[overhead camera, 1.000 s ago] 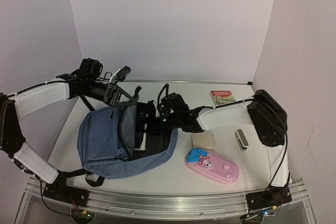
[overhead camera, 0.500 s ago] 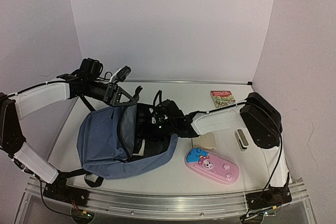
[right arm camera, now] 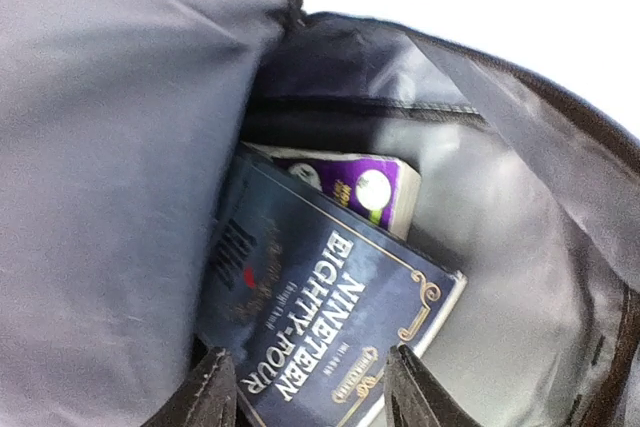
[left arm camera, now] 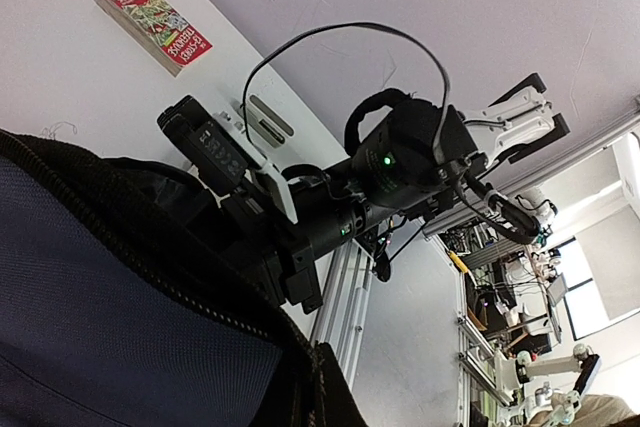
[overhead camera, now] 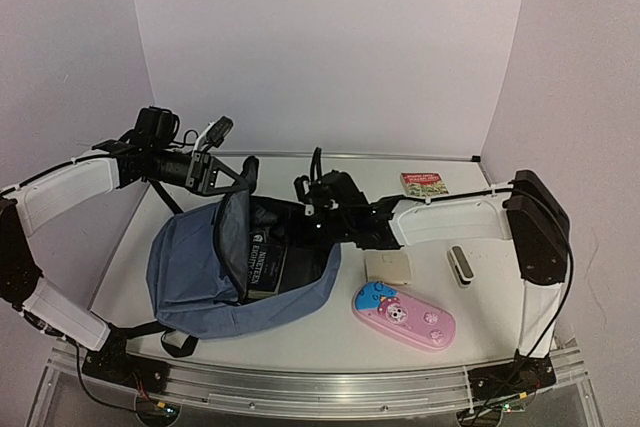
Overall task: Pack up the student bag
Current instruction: Place the book in the student bag.
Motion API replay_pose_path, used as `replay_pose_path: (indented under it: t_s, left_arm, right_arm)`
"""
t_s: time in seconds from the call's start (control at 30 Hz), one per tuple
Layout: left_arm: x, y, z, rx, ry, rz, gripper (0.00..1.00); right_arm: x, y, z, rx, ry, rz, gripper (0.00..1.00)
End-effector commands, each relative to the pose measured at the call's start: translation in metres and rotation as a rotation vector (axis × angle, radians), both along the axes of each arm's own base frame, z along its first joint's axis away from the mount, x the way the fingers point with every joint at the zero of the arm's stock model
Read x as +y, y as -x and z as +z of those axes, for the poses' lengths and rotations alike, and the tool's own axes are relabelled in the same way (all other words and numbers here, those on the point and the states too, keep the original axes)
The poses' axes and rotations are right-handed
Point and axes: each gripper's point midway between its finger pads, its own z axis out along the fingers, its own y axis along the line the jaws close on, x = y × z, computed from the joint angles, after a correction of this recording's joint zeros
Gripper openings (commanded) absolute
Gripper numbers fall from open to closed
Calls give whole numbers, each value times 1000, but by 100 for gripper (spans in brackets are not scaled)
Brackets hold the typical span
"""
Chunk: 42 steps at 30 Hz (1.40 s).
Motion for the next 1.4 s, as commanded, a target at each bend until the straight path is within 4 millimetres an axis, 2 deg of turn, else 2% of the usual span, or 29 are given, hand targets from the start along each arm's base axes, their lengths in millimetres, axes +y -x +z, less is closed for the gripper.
replay_pose_path:
  t_s: [0.0,0.17,0.37,0.53,0.7,0.8,0.87,1.07,1.27,1.37]
  left_arm:
    - [0,2,16,-66,37,-15,0]
    - [0,2,16,-65,35,-15,0]
    - [-1,1,13,-60,31,-18,0]
    - [-2,-1,11,-48,30,-21,0]
    - [-4,-3,7,-26,34,-30,0]
    - [-4,-4,5,-18,32,-31,0]
    - [-4,-4,5,-17,29,-25,0]
    - [3,-14,4,-18,-29,94,0]
    - [24,-42,-9,58,-122,385,0]
    - [35,-46,-15,100,-133,495,0]
  right_arm:
    - [-1,4,-31,21,101,-41,50]
    - [-2,5,-56,73,152,-58,50]
    - [8,13,-71,102,175,-27,42]
    - [23,18,-72,98,161,30,35]
    - [48,26,-58,81,58,113,33]
    - [54,24,-52,71,31,115,33]
    - [50,18,-48,53,38,79,34]
    - [6,-3,-53,14,161,-92,47]
    - [-69,-32,-73,-23,414,-335,58]
    - [-96,-39,-80,-32,507,-406,60]
